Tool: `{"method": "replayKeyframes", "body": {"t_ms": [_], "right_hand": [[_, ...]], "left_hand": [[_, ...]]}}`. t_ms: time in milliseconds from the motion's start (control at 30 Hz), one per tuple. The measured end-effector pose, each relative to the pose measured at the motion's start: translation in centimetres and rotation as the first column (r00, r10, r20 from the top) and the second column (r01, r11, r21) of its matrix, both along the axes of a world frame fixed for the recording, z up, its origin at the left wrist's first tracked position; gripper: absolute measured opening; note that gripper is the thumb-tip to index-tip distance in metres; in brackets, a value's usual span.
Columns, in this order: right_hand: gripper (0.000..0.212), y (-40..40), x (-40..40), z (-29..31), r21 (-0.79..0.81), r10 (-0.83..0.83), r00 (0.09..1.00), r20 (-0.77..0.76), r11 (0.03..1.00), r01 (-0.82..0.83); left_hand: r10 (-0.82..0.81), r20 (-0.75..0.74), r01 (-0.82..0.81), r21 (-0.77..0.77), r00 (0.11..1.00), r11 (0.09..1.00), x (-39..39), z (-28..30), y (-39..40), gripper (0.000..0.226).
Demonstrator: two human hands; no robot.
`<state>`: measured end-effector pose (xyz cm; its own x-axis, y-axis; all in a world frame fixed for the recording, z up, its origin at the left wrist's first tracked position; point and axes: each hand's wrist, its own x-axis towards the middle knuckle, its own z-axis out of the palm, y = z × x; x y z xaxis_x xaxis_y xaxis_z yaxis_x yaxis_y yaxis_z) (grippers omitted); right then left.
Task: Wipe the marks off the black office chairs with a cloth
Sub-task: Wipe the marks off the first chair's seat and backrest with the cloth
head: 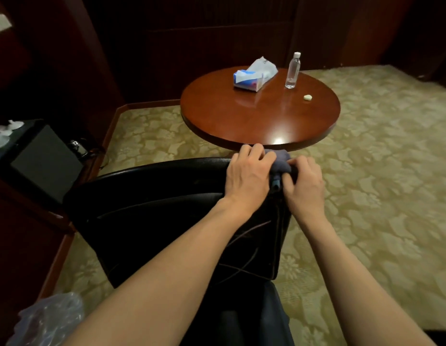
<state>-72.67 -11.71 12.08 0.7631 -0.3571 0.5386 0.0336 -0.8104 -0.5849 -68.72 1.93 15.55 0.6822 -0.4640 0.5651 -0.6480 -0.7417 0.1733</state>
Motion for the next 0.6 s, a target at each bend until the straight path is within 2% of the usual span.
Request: {"method": "replayKeyframes", "body": {"t_ms": [100, 167, 267, 333, 400, 500, 600], "right_hand": [[0.009, -2.6, -1.4, -1.6, 0.098, -0.05, 0.99, -0.132, 0.993, 0.063], [0.009, -4.0, -2.6, -3.1, 0.16, -0.059, 0.967, -0.247, 0.982, 0.101], [0.016, -4.3, -3.4, -3.8, 0.265, -0.017, 0.968, -0.249, 0.961, 0.085], [0.017, -4.0, -2.7, -2.7, 0.35, 0.022, 0.987, -0.16, 0.936, 0.036], [0.012, -3.2, -1.0, -0.9, 0.465, 0.102, 0.991, -0.091, 0.884, -0.048], [0.012, -1.9, 1.1, 0.7, 0.582, 0.29, 0.956, -0.053, 0.787, -0.207], [0.012, -1.5, 1.4, 0.0, 0.629, 0.35, 0.936, -0.035, 0.735, -0.251]], "left_hand": [[-0.102, -0.058, 0.105, 0.05, 0.993, 0.993, -0.3, 0.5, -3.7, 0.013], [-0.18, -0.071, 0.19, 0.171, 0.981, 0.967, -0.8, 0.1, -5.4, 0.014], [-0.229, -0.035, 0.23, 0.292, 0.973, 0.929, -0.2, 0.2, -6.1, 0.016], [-0.217, -0.003, 0.21, 0.26, 0.976, 0.943, 0.8, 1.0, -5.5, 0.015], [-0.137, -0.008, 0.136, 0.187, 0.991, 0.973, 1.7, 1.7, -4.0, 0.013], [0.015, -0.096, -0.009, 0.056, 0.995, 0.998, 1.5, 1.7, -1.5, 0.012], [0.071, -0.154, -0.07, 0.011, 0.986, 0.998, 0.7, 1.2, -1.7, 0.012]]}}
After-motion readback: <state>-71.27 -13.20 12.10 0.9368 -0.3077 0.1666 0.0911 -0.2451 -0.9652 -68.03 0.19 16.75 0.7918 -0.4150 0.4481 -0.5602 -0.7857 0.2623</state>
